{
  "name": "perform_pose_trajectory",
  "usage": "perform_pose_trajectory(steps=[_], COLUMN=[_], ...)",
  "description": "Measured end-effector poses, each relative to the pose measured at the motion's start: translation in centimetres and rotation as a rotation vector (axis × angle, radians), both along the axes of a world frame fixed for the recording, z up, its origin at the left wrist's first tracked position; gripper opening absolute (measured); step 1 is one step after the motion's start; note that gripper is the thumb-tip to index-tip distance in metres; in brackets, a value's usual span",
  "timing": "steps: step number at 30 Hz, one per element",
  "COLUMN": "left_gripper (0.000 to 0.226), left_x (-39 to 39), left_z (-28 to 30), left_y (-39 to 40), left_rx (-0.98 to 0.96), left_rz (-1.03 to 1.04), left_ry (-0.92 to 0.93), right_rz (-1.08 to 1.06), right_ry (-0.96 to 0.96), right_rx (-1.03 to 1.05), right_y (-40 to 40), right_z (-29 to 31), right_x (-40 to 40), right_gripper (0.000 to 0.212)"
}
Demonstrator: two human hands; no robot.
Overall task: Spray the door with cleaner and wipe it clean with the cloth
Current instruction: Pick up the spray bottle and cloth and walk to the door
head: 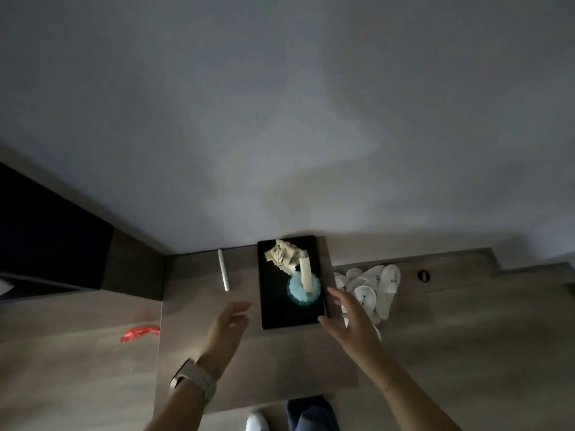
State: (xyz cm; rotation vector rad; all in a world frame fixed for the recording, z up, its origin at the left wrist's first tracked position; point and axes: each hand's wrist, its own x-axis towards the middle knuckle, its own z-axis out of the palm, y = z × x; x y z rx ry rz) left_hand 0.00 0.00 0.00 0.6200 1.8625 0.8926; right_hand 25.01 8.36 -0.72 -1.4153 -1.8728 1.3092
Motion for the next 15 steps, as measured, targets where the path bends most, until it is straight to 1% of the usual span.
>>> perform_pose_trajectory(steps=[1,3,5,7,9,11,13,15], left_gripper=[0.036,0.033,0.032,0.036,0.043,0.056,0.07,0.075], left_x=[-0.1,0.0,0.2,0.3,0.3,0.3,0.5,0.6], left_z=[-1.0,-2.5,-3.9,-5.7,-7.3,-8.9,-10.4,-11.7], left_y=[1.8,4.9,8.2,10.4,12.8,14.8,16.1,16.7], left_rx=[0.022,-0.001,-0.032,-0.045,-0.021,-0.031,-0.057,-0.096], left_rz=[-0.022,-0.109,-0.204,-0.314,-0.418,-0.525,-0.637,-0.723], left_ry=[0.052,0.121,0.191,0.296,0.407,0.475,0.501,0.566], right_rz=[0.044,0.124,0.124,0.081,0.053,0.018,-0.018,-0.034], right_ry=[-0.002,-0.011,0.022,0.048,0.068,0.086,0.087,0.12], right_rx=[0.029,0.059,0.048,0.073,0.107,0.152,0.167,0.128], right_y=[1.0,2.6,3.7,4.3,4.9,5.3,5.6,5.9], right_z=[-0.6,-2.0,-3.4,-4.8,-5.5,-6.0,-5.8,-5.4], right_x=[-0.7,-2.4,-4.2,-5.3,-6.0,-6.5,-7.1,-7.6], right_gripper=[0.06,0.069,0.075,0.069,0.052,0.036,0.038,0.038])
